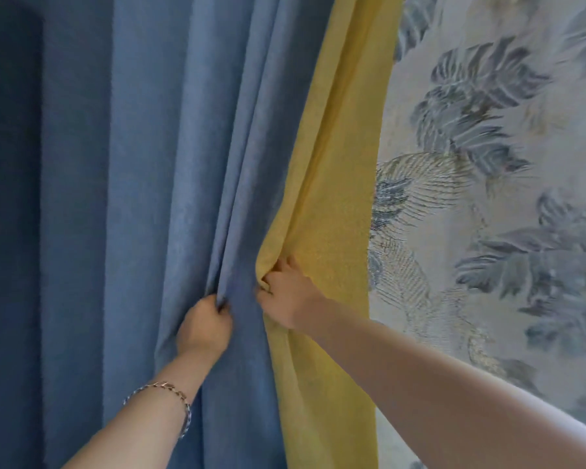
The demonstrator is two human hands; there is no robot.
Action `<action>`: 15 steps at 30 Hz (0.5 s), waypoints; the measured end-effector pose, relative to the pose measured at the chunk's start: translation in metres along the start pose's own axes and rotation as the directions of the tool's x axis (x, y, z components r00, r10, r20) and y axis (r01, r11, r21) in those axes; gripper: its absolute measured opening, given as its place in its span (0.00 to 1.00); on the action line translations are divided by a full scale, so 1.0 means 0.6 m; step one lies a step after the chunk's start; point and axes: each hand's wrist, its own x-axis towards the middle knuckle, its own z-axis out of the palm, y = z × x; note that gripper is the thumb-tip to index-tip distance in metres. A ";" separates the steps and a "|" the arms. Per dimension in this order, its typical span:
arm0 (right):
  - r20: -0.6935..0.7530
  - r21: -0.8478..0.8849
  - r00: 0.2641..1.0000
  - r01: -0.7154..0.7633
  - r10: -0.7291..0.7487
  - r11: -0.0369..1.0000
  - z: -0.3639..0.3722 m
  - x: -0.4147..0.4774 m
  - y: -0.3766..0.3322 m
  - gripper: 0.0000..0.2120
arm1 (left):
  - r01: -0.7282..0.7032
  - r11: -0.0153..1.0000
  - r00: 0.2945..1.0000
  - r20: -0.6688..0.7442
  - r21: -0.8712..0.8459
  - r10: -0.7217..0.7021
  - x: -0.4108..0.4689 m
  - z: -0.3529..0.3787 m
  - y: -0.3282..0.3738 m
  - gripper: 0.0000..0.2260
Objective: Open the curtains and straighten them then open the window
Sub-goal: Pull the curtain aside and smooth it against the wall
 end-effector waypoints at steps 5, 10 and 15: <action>0.172 0.323 0.985 -0.089 0.034 0.942 0.049 0.046 -0.075 0.14 | -0.088 0.927 0.940 0.277 -0.365 0.198 -0.042 -0.010 -0.062 0.09; 0.246 0.464 0.966 -0.185 0.075 0.866 0.038 0.029 -0.069 0.19 | -0.074 0.997 0.983 0.168 -0.023 0.077 -0.068 0.016 -0.045 0.27; 0.084 0.267 0.992 -0.110 0.091 0.957 0.009 -0.080 -0.001 0.15 | -0.185 0.870 0.980 0.156 0.457 0.126 -0.083 0.038 0.013 0.12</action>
